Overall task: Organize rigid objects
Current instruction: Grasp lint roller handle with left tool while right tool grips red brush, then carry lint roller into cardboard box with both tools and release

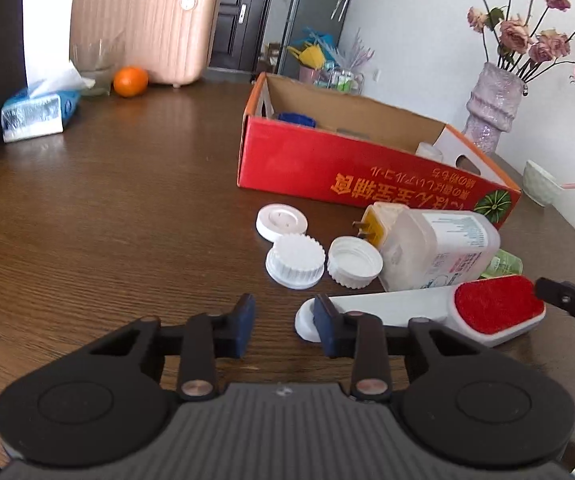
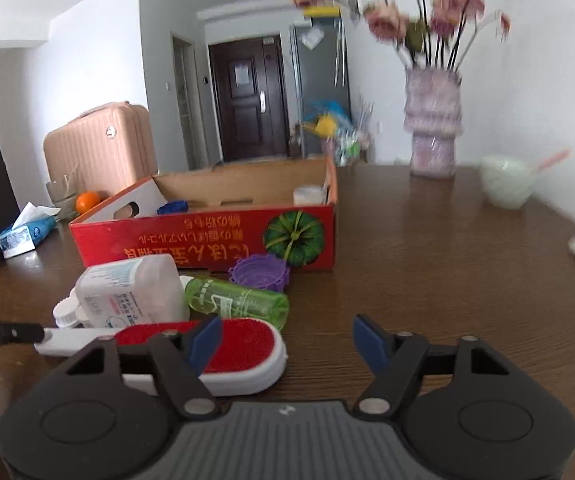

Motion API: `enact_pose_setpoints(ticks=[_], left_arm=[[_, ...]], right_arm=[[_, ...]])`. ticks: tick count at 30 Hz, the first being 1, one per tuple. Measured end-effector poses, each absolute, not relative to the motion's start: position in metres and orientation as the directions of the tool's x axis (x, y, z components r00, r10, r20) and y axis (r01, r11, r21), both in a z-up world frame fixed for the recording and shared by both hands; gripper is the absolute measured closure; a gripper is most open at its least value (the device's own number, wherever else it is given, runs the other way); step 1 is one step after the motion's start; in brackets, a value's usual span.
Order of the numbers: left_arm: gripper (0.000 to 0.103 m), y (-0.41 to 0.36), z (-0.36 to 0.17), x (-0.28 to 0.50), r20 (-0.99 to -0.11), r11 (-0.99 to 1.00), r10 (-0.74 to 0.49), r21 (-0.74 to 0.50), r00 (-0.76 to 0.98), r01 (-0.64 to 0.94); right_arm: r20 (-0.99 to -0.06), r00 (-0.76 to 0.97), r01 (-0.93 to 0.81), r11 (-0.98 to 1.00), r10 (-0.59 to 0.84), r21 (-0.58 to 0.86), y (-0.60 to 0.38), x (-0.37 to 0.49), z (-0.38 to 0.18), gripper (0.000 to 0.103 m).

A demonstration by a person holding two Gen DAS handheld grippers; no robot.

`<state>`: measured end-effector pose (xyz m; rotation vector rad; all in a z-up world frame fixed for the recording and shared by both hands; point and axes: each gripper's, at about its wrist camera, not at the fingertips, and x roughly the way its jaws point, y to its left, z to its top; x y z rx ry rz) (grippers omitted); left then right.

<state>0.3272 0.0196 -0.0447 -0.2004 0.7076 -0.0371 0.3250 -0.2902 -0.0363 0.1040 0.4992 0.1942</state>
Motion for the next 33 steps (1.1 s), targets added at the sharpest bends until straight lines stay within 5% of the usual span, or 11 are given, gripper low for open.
enact_pose_setpoints(ticks=[4,13,17,33], left_arm=[[0.085,0.02,-0.047,0.327,-0.631,0.971,-0.137,-0.24,0.763,-0.024],[0.088,0.03,-0.05,0.332,-0.632,0.929,-0.185,-0.363,0.753,-0.076],[0.089,0.032,-0.051,0.325,-0.622,0.915,-0.195,-0.394,0.758,-0.088],[0.089,0.039,-0.043,0.215,-0.614,0.926,-0.189,-0.372,0.766,-0.069]], right_arm=[[-0.489,0.828,-0.15,0.949,0.275,0.278,-0.301,0.342,-0.047,0.047],[-0.478,0.784,-0.164,0.876,0.395,0.454,-0.319,0.348,-0.059,0.054],[-0.458,0.761,-0.177,0.825,0.461,0.537,-0.324,0.35,-0.061,0.07],[-0.481,0.773,-0.196,0.877,0.414,0.439,-0.303,0.229,-0.05,0.074]])
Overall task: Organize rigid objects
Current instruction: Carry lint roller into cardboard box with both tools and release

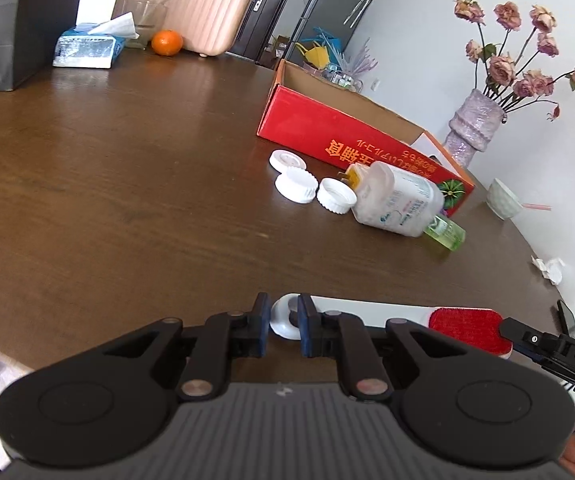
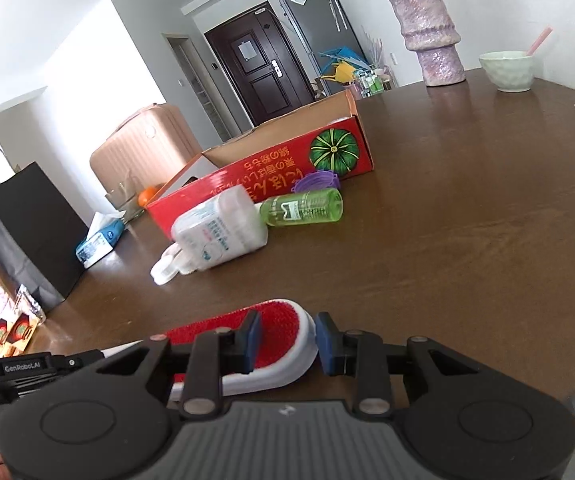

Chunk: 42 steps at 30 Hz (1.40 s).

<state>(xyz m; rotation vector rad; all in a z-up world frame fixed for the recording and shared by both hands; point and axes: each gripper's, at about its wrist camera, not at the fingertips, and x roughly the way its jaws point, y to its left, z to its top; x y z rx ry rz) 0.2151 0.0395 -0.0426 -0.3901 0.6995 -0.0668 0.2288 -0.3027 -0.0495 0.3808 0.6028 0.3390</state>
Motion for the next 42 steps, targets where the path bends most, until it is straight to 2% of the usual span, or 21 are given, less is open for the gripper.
enact_pose_setpoints(ticks=[11,19,26,32,36,42], left_arm=[[0.089,0.037,-0.02,0.181,-0.532,0.928,-0.187,-0.372,0.826,-0.03],[0.089,0.035,0.009,0.209,-0.448,0.934,-0.192,-0.356,0.873,0.023],[0.089,0.037,0.026,0.276,-0.411,0.931,-0.209,-0.362,0.887,0.052],[0.089,0.036,0.044,0.364,-0.372,0.933,-0.198,-0.355,0.907,0.057],[0.089,0.029,0.058,0.43,-0.345,0.958,-0.161,-0.28,0.925,0.063],[0.089,0.046,0.035,0.513,-0.429,0.941,-0.193,-0.335,0.882,0.043]], right_arm=[[-0.402,0.824,-0.232,0.886,0.398,0.402,-0.3,0.186,-0.024,0.074],[-0.313,0.875,-0.242,0.894,0.369,0.377,-0.301,0.198,0.01,0.074],[-0.282,0.896,-0.231,0.904,0.342,0.36,-0.298,0.249,0.032,0.074],[-0.257,0.911,-0.218,0.906,0.322,0.364,-0.295,0.326,0.05,0.074],[-0.255,0.906,-0.205,0.879,0.337,0.431,-0.299,0.39,0.055,0.074],[-0.332,0.883,-0.161,0.878,0.332,0.45,-0.287,0.481,0.051,0.074]])
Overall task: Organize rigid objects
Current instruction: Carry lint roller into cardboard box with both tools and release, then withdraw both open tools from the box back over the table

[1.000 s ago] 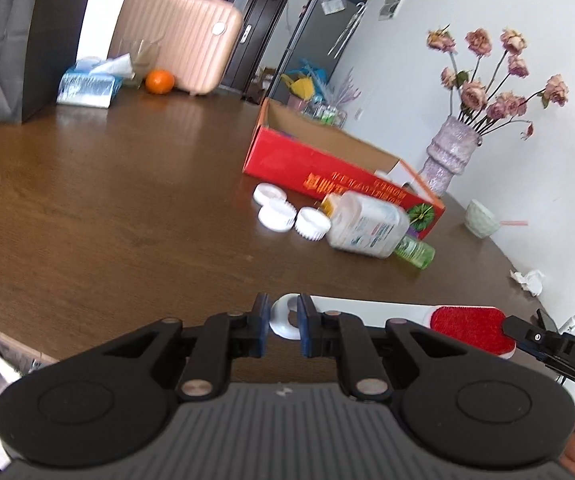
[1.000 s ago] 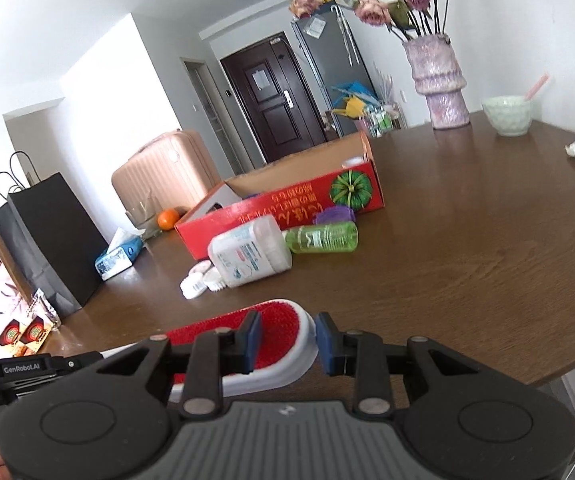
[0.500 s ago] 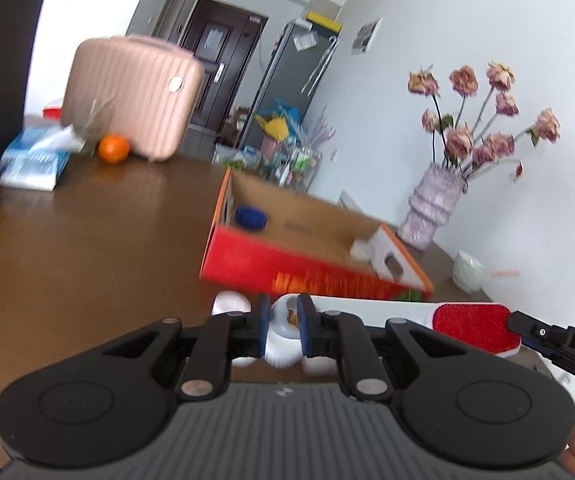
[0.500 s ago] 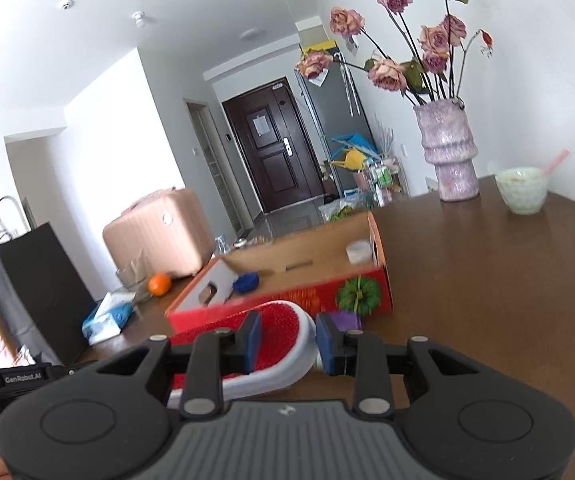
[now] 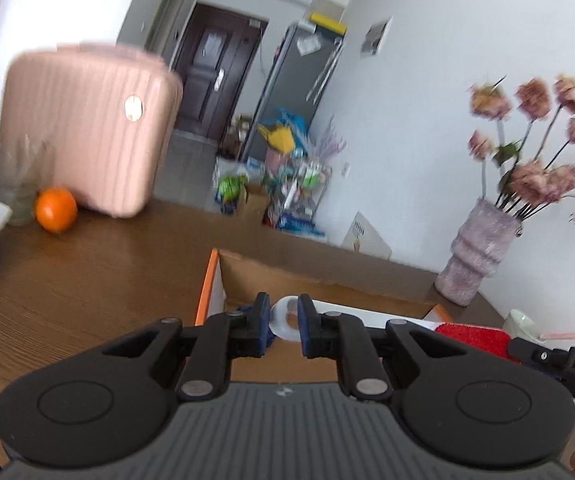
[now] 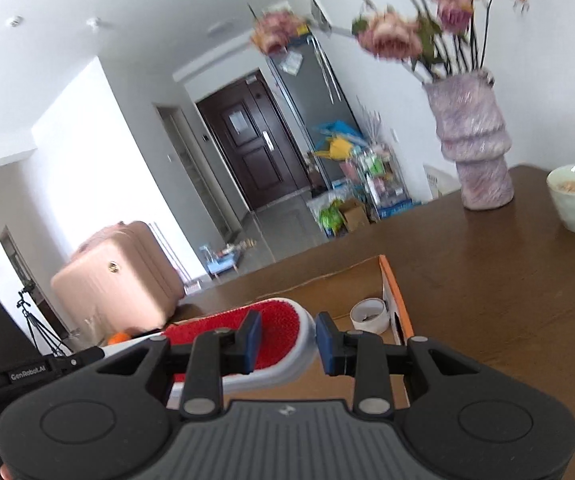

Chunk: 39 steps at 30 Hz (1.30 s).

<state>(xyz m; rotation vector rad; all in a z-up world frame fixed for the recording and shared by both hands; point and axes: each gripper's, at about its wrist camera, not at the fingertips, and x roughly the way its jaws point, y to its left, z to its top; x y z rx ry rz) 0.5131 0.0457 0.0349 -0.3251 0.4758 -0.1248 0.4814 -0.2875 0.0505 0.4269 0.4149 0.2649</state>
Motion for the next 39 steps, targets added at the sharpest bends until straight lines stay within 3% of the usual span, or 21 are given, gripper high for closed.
enact_pose_setpoints(ticks=[6,10,13,23,26,30,32,34,35,39], left_arm=[[0.089,0.049,-0.012,0.536,-0.522,0.954,-0.188,-0.298,0.832,0.029],[0.09,0.036,-0.014,0.53,-0.533,0.983,-0.14,-0.172,0.834,0.055],[0.089,0.034,-0.007,0.525,-0.528,0.985,-0.138,-0.159,0.838,0.062],[0.089,0.031,0.042,0.468,-0.487,0.996,-0.089,-0.07,0.869,0.063],[0.086,0.027,0.053,0.432,-0.441,0.999,-0.045,-0.014,0.897,0.043],[0.079,0.02,0.056,0.383,-0.405,1.0,-0.016,0.001,0.914,0.017],[0.072,0.013,0.054,0.357,-0.381,0.999,-0.002,0.031,0.925,0.015],[0.053,0.007,0.051,0.33,-0.343,0.999,0.0,0.043,0.939,0.016],[0.05,0.005,0.049,0.317,-0.327,0.999,-0.003,0.036,0.945,0.016],[0.033,-0.001,0.04,0.263,-0.27,1.0,-0.021,0.016,0.963,0.027]], right_arm=[[-0.428,0.853,-0.13,0.916,0.299,0.379,-0.273,0.519,0.023,0.074],[-0.472,0.836,-0.122,0.933,0.28,0.337,-0.266,0.524,0.009,0.079],[-0.463,0.854,-0.126,0.957,0.238,0.26,-0.258,0.518,0.016,0.077],[-0.387,0.894,-0.155,0.966,0.227,0.208,-0.278,0.471,0.071,0.076],[-0.37,0.902,-0.165,0.97,0.221,0.177,-0.282,0.443,0.078,0.066],[-0.338,0.92,-0.179,0.98,0.2,0.093,-0.281,0.395,0.079,0.039],[-0.315,0.93,-0.183,0.982,0.189,0.048,-0.278,0.369,0.077,0.036],[-0.285,0.94,-0.192,0.981,0.186,0.008,-0.274,0.343,0.073,0.024],[-0.262,0.946,-0.2,0.98,0.19,-0.015,-0.273,0.329,0.072,0.017],[-0.168,0.966,-0.214,0.971,0.194,-0.11,-0.264,0.275,0.062,0.009]])
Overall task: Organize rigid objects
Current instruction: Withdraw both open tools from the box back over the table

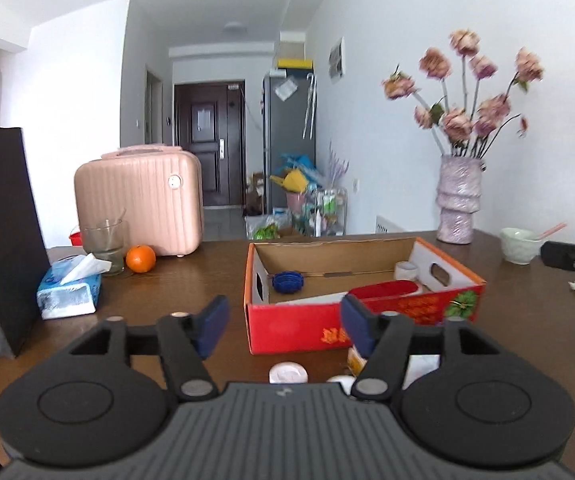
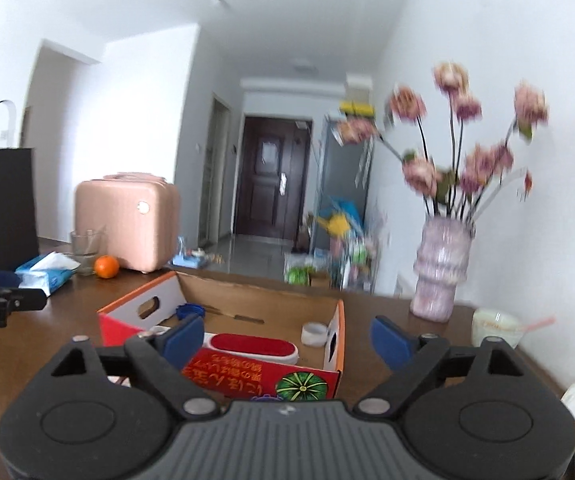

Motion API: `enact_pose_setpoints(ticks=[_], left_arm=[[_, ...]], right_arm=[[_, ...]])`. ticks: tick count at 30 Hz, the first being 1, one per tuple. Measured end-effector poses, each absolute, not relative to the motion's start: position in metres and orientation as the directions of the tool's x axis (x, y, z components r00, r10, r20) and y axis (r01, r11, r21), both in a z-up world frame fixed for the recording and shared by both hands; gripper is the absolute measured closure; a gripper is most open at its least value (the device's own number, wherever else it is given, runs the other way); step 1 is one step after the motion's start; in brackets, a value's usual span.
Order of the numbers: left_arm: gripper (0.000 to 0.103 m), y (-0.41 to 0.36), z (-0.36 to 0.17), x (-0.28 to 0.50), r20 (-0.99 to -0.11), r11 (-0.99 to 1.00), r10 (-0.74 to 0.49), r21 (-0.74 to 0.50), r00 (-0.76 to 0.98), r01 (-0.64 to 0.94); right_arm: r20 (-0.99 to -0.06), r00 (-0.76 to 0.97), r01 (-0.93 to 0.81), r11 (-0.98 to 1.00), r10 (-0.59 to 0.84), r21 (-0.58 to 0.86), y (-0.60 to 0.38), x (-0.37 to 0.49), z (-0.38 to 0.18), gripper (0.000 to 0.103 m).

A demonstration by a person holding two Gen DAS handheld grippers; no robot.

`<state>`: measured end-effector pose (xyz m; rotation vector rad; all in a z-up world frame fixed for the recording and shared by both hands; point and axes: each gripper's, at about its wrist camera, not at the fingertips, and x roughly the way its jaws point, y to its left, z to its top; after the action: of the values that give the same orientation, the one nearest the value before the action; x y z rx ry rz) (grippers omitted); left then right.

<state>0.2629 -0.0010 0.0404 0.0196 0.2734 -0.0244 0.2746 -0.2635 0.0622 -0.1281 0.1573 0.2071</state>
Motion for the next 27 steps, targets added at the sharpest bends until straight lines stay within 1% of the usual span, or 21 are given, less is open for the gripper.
enact_pose_setpoints(ticks=[1,3,6,10,11,13,16,18,20,24,27], left_arm=[[0.027,-0.002,0.039,0.249,-0.254,0.999,-0.026,0.015,0.967,0.031],[0.021,-0.004,0.036,0.224,-0.226,0.999,-0.032,0.015,0.974,0.036],[0.018,-0.005,0.029,0.189,-0.212,0.999,-0.029,0.012,0.977,0.032],[0.015,-0.009,0.011,0.145,-0.218,1.0,-0.013,-0.011,0.976,0.011],[0.013,-0.01,0.006,0.136,-0.228,1.0,-0.018,-0.012,0.973,0.015],[0.009,-0.013,-0.004,0.12,-0.237,0.999,-0.041,0.014,0.971,0.046],[0.009,-0.017,-0.012,0.109,-0.244,0.998,-0.02,0.049,0.97,0.033],[0.009,-0.018,-0.015,0.102,-0.25,0.997,-0.033,0.055,0.968,0.048],[0.009,-0.017,-0.017,0.096,-0.243,0.998,-0.033,0.04,0.969,0.044],[0.009,-0.015,-0.018,0.088,-0.239,0.999,-0.036,0.008,0.97,0.039],[0.008,-0.011,-0.024,0.089,-0.276,0.999,-0.047,-0.039,0.96,0.038]], right_arm=[[-0.155,0.968,-0.216,0.969,0.197,-0.12,-0.262,0.263,0.06,0.008],[-0.128,0.969,-0.228,0.966,0.213,-0.125,-0.259,0.242,0.055,0.005],[-0.098,0.967,-0.243,0.964,0.233,-0.105,-0.258,0.212,0.045,0.003],[-0.107,0.966,-0.245,0.966,0.237,-0.079,-0.255,0.178,0.026,0.003],[-0.111,0.965,-0.248,0.965,0.239,-0.079,-0.255,0.168,0.02,0.003],[-0.14,0.961,-0.25,0.966,0.239,-0.066,-0.256,0.153,0.009,0.003],[-0.161,0.951,-0.27,0.963,0.264,-0.017,-0.261,0.133,-0.005,0.003],[-0.163,0.952,-0.266,0.964,0.257,-0.033,-0.261,0.12,-0.013,0.003],[-0.169,0.956,-0.251,0.967,0.241,-0.043,-0.26,0.109,-0.021,0.003],[-0.171,0.954,-0.254,0.967,0.247,-0.017,-0.26,0.09,-0.032,0.003],[-0.178,0.95,-0.266,0.963,0.255,-0.035,-0.254,0.085,-0.033,0.003]])
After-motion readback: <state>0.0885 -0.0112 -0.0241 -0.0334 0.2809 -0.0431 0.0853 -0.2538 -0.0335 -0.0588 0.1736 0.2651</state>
